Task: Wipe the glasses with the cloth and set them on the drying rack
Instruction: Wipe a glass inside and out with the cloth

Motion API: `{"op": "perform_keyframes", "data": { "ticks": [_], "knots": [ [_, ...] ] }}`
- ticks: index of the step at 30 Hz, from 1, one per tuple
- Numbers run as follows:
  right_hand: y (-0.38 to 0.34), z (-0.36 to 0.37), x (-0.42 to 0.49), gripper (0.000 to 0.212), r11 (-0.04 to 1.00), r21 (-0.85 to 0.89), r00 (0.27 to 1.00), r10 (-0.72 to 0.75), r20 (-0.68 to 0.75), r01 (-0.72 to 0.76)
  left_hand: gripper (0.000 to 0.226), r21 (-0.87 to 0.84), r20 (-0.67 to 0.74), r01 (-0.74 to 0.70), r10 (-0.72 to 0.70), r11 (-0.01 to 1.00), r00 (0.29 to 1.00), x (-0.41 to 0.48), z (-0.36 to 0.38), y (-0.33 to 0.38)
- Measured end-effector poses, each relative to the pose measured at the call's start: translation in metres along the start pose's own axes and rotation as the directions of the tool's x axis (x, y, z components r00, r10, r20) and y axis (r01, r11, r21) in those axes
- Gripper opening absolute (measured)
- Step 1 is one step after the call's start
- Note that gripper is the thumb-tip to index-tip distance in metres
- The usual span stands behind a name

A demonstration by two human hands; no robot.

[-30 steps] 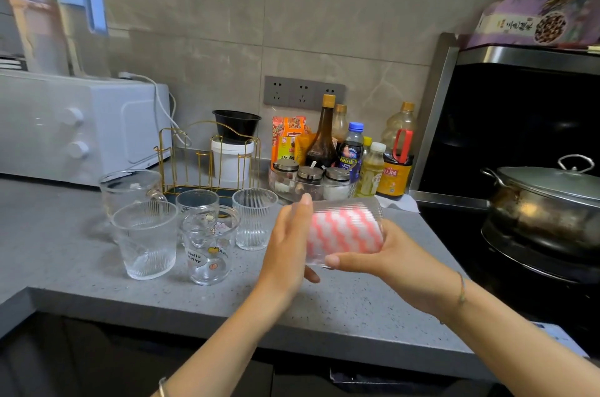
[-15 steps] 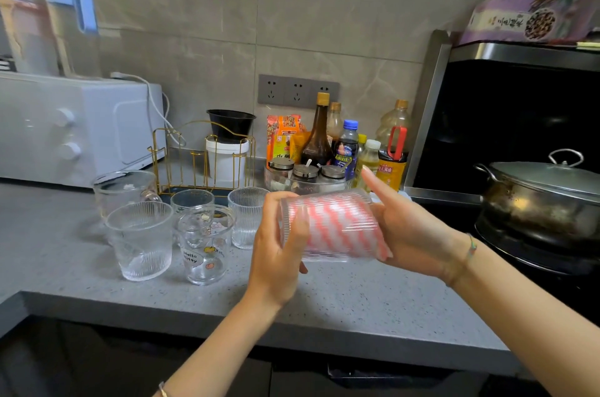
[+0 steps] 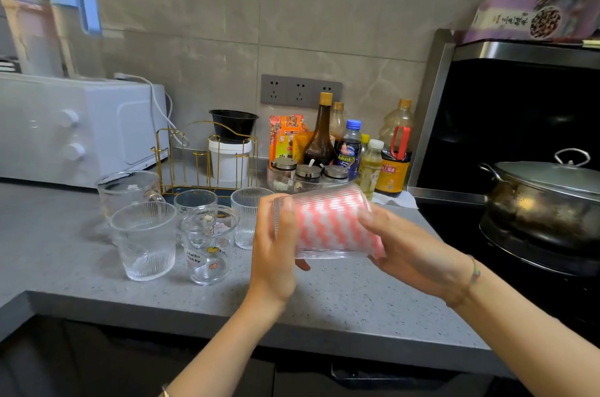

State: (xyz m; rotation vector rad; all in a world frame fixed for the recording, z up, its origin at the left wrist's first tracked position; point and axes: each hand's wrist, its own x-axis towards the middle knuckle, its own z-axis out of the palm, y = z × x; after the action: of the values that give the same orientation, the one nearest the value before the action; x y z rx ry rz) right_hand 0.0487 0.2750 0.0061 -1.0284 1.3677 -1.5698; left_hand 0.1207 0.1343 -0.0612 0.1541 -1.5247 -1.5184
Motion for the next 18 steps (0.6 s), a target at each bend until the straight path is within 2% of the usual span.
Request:
{"op": "perform_keyframes", "data": {
  "ticks": [4,6,8,10,11,14,16,18],
  "knots": [
    [-0.002,0.001,-0.004,0.037,0.953,-0.301,0.999,-0.038,-0.022,0.03,0.052,-0.022,-0.015,0.074,-0.074,0.997,0.997,0.005,0.001,0.003],
    [-0.002,0.003,-0.004,0.031,0.908,-0.418,1.0,-0.015,-0.003,0.013,0.054,-0.013,-0.032,0.046,-0.046,0.999,0.998,0.005,0.001,0.003],
    [-0.002,0.003,-0.004,0.027,0.89,-0.456,1.0,-0.005,0.016,0.012,0.055,0.021,-0.042,-0.021,0.021,1.0,0.999,0.004,0.002,0.001],
    [-0.002,0.001,-0.004,0.024,0.895,-0.446,1.0,0.002,0.001,-0.001,0.046,0.046,-0.024,-0.066,0.068,0.997,0.997,0.002,0.002,-0.001],
    [-0.002,0.0,-0.004,0.023,0.921,-0.39,1.0,0.015,-0.002,-0.015,0.044,0.06,-0.004,-0.107,0.107,0.992,0.994,0.001,0.002,-0.002],
    [-0.001,0.002,-0.002,0.026,0.987,-0.16,0.999,0.036,0.032,-0.031,0.055,0.099,0.063,-0.261,0.255,0.96,0.965,-0.003,0.002,-0.003],
    [0.003,0.006,0.0,0.031,0.988,-0.151,0.999,0.025,-0.022,-0.028,0.054,0.102,0.111,-0.304,0.293,0.947,0.95,-0.004,0.002,-0.005],
    [0.007,0.006,0.004,0.034,0.982,-0.189,0.995,-0.014,-0.099,-0.005,0.056,0.093,0.153,-0.289,0.273,0.953,0.95,-0.003,0.001,-0.004]
  ]
}}
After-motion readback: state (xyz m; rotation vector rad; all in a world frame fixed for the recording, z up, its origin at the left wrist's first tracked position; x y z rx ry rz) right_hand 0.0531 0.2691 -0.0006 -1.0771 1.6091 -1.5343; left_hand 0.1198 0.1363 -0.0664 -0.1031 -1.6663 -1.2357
